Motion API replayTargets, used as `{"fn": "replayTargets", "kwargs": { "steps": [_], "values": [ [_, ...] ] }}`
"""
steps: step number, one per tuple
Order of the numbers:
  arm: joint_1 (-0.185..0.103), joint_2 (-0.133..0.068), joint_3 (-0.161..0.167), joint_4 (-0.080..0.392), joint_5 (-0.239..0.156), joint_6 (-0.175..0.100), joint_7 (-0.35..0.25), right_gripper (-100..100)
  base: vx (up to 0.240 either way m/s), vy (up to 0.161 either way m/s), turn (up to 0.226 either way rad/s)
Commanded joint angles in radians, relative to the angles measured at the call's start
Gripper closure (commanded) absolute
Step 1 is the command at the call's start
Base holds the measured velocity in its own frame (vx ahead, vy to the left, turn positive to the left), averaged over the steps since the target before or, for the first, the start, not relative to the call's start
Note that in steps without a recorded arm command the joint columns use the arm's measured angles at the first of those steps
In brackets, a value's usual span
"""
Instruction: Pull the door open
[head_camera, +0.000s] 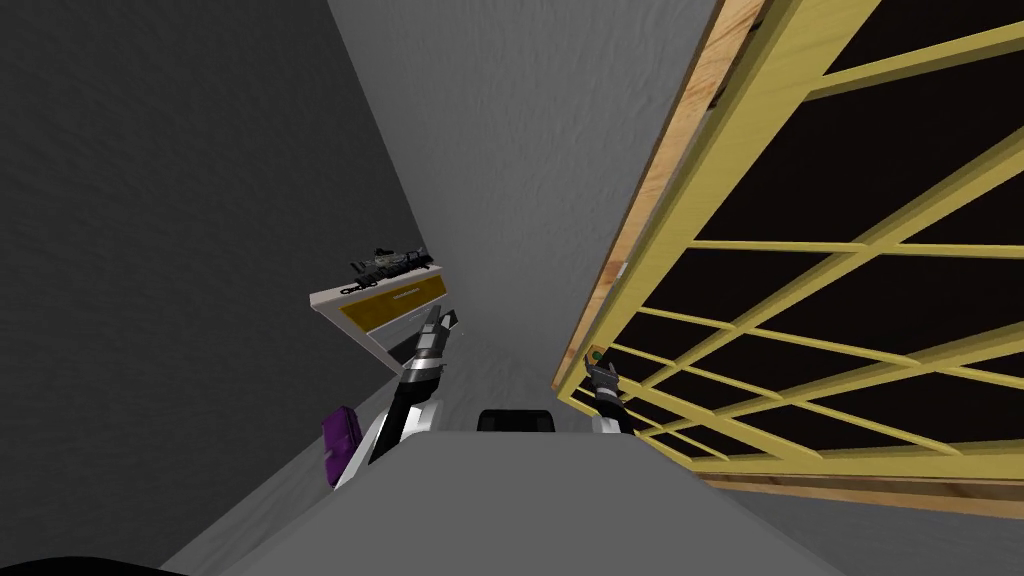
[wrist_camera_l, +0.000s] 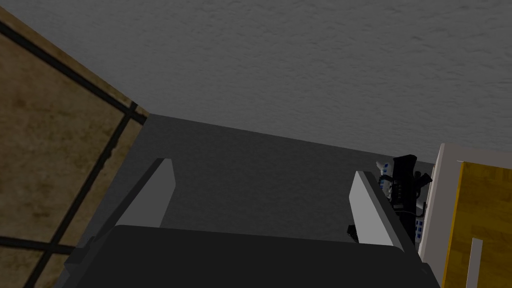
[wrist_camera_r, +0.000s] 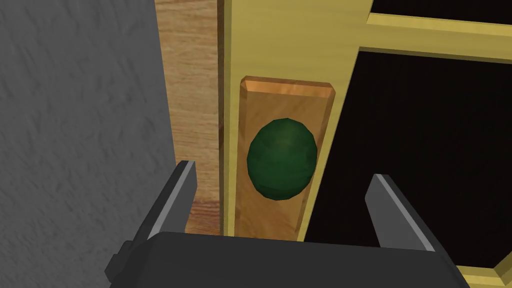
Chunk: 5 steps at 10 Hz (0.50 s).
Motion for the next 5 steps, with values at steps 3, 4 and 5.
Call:
{"fn": "replayTargets", "kwargs": {
  "steps": [3,4,5],
  "values": [
    [0.008,-0.019,-0.005,0.002,-0.006,-0.009,-0.023,-100,0.108,-0.021,0.046],
    [0.008,-0.019,-0.005,0.002,-0.006,-0.009,-0.023,100,-0.006,-0.002,-0.007],
    [0.008,-0.019,-0.005,0.002,-0.006,-0.009,-0.023,100,-0.016,0.006,0.018]
  ]
}}
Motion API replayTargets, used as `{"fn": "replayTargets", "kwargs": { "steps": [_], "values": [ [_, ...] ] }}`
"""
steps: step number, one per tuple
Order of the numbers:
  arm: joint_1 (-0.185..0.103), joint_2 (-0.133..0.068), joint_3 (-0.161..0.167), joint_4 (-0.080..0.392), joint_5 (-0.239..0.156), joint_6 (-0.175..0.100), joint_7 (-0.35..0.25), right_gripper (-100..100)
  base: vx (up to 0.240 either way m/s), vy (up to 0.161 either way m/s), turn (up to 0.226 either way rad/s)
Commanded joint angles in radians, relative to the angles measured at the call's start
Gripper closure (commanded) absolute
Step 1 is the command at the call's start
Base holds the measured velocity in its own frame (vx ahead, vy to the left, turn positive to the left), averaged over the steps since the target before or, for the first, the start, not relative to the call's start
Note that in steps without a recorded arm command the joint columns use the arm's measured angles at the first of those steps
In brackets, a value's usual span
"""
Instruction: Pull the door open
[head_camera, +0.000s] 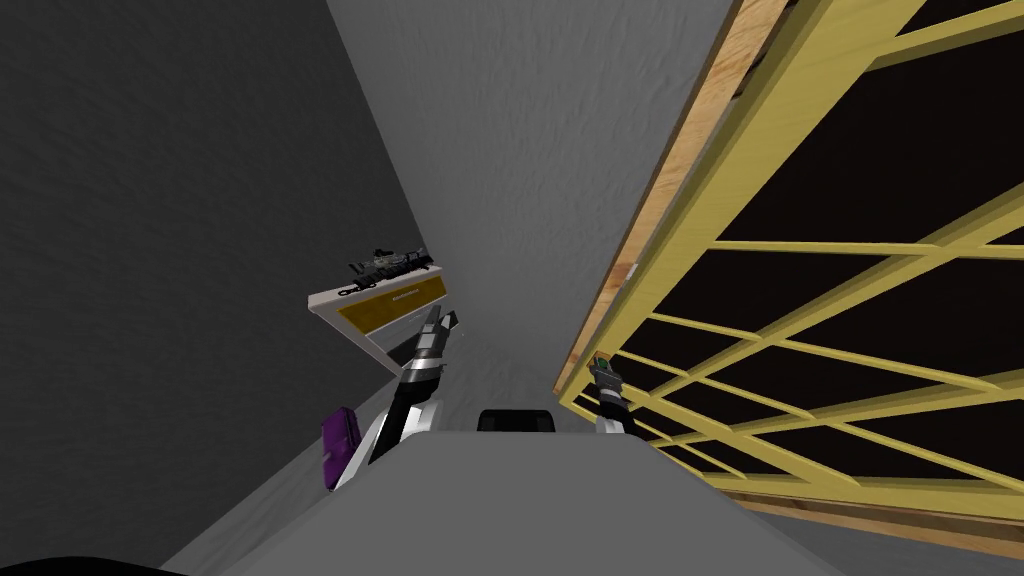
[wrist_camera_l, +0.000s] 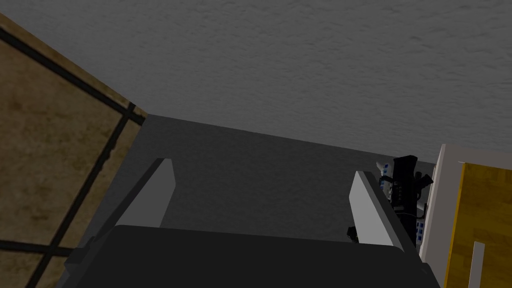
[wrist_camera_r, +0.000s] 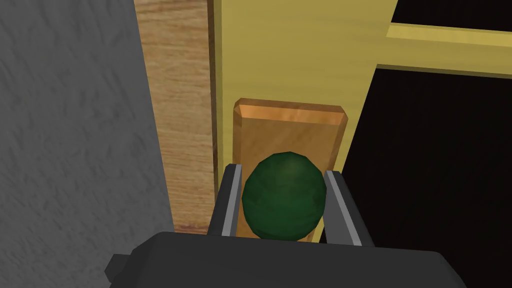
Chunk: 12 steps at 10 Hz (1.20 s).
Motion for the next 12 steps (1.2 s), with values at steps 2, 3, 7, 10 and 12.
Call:
{"fn": "replayTargets", "kwargs": {
  "steps": [2,3,7,10,12],
  "values": [
    [0.0,0.0,-0.001,0.0,0.0,-0.001,0.0,100,-0.005,0.001,0.001],
    [0.0,0.0,-0.001,0.0,0.0,-0.001,0.0,100,0.0,0.0,0.0],
    [0.008,-0.015,0.031,-0.011,0.013,0.0,-0.023,100,-0.117,0.004,0.039],
    [0.019,-0.036,0.073,-0.028,0.03,-0.001,-0.055,100,-0.209,-0.004,0.081],
    [0.028,-0.052,0.105,-0.04,0.043,-0.002,-0.079,100,-0.244,-0.024,0.077]
  ]
}}
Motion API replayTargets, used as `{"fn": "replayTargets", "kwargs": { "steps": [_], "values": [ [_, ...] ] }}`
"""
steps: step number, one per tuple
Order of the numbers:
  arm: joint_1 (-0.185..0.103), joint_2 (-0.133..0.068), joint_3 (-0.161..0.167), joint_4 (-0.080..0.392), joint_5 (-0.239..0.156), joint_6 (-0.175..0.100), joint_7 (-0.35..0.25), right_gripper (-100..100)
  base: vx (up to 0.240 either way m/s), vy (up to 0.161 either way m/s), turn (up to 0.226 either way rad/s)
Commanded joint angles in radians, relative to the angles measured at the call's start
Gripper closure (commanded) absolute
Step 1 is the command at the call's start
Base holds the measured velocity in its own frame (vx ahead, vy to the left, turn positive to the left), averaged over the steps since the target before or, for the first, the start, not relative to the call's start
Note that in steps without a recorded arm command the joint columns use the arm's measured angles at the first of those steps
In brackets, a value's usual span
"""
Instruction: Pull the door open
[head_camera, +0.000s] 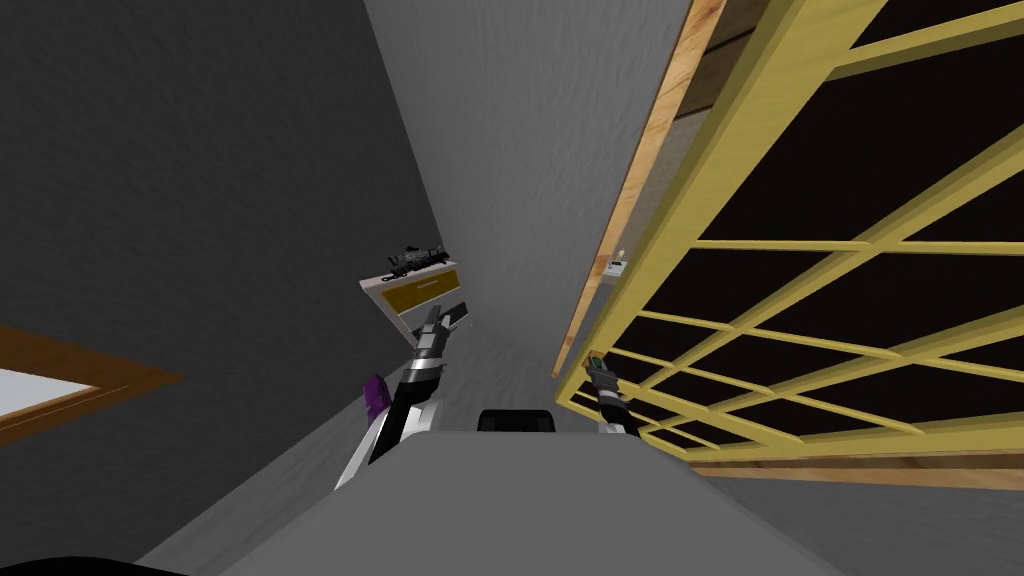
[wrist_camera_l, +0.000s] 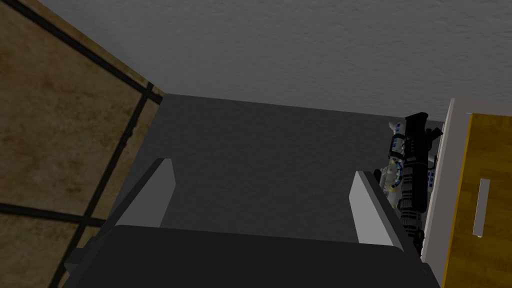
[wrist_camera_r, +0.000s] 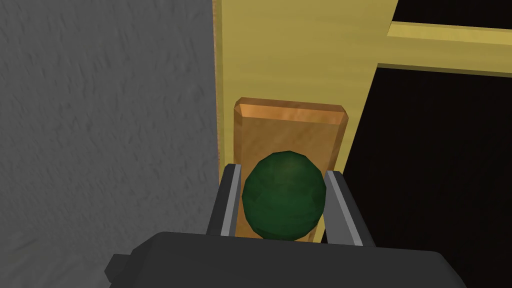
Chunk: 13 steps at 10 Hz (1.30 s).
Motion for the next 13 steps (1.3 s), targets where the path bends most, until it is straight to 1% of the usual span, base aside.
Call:
{"fn": "replayTargets", "kwargs": {
  "steps": [1,2,3,4,5,10,11,12,13],
  "values": [
    [0.001,-0.012,0.023,0.001,0.01,-0.008,-0.022,100,-0.214,-0.019,0.067],
    [-0.002,-0.007,0.015,0.007,0.007,-0.005,-0.014,100,-0.099,-0.006,0.026],
    [0.008,-0.018,0.037,0.004,0.017,-0.014,-0.034,100,-0.137,0.001,0.089],
    [0.01,-0.022,0.042,0.002,0.019,-0.016,-0.039,100,-0.2,-0.039,0.084],
    [0.016,-0.029,0.052,-0.001,0.024,-0.022,-0.048,100,-0.198,-0.025,0.069],
    [0.048,-0.075,0.114,-0.023,0.054,-0.055,-0.106,100,-0.219,-0.015,0.083],
    [0.046,-0.07,0.105,-0.027,0.049,-0.045,-0.095,100,-0.123,-0.013,0.027],
    [0.061,-0.086,0.128,-0.026,0.059,-0.066,-0.117,100,-0.172,-0.015,0.11],
    [0.068,-0.095,0.138,-0.026,0.063,-0.078,-0.128,100,-0.272,-0.032,0.135]
  ]
}}
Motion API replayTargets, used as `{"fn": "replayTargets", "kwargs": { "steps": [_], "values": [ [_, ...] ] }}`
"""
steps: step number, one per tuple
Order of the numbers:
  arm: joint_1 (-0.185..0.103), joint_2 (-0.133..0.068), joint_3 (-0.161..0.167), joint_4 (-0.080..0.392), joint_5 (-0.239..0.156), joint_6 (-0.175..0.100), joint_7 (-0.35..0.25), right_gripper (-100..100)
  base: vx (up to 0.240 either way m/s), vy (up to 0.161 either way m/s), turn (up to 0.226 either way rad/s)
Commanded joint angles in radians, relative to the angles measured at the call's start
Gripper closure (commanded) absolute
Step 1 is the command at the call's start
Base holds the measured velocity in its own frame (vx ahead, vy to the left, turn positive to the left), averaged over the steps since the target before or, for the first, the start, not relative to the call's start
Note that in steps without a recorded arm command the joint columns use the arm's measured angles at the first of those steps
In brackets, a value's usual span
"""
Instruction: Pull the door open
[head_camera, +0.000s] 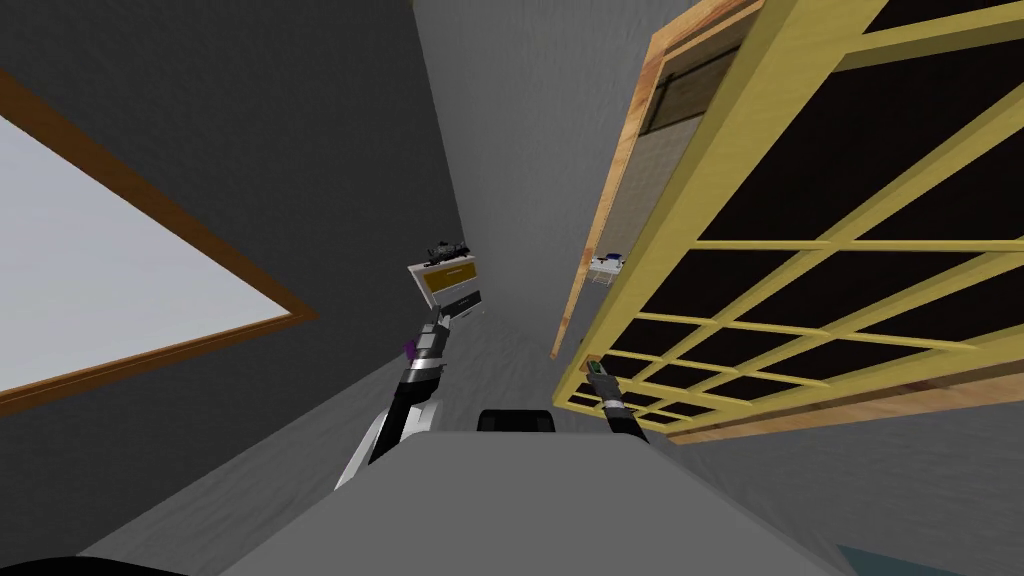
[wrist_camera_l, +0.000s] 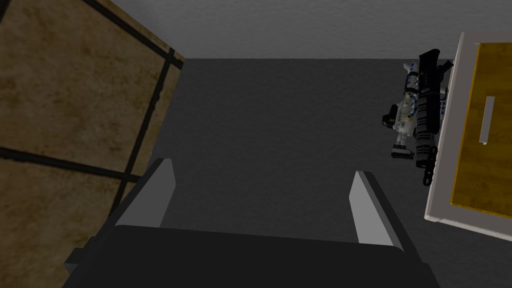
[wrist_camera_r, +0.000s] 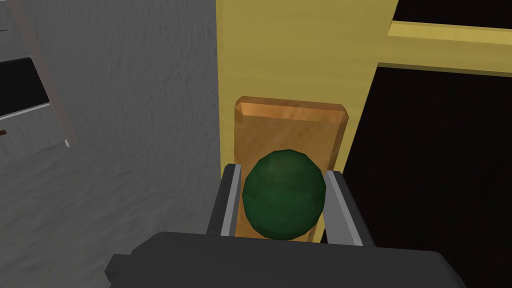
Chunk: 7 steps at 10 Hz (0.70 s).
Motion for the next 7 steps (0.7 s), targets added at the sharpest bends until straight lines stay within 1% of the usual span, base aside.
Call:
{"fn": "replayTargets", "kwargs": {
  "steps": [1,2,3,5,6,7],
  "values": [
    [0.025,-0.021,0.027,-0.005,0.011,-0.03,-0.027,100,-0.256,-0.061,0.152],
    [0.037,-0.036,0.044,-0.005,0.019,-0.05,-0.045,100,-0.259,-0.045,0.166],
    [0.04,-0.041,0.049,-0.005,0.021,-0.057,-0.051,100,-0.209,-0.018,0.074],
    [0.055,-0.059,0.071,-0.005,0.031,-0.082,-0.073,100,-0.18,-0.025,0.076],
    [0.053,-0.054,0.064,-0.005,0.027,-0.069,-0.065,100,-0.075,-0.014,0.019],
    [0.064,-0.064,0.078,0.004,0.035,-0.094,-0.081,100,-0.132,-0.053,0.133]
  ]
}}
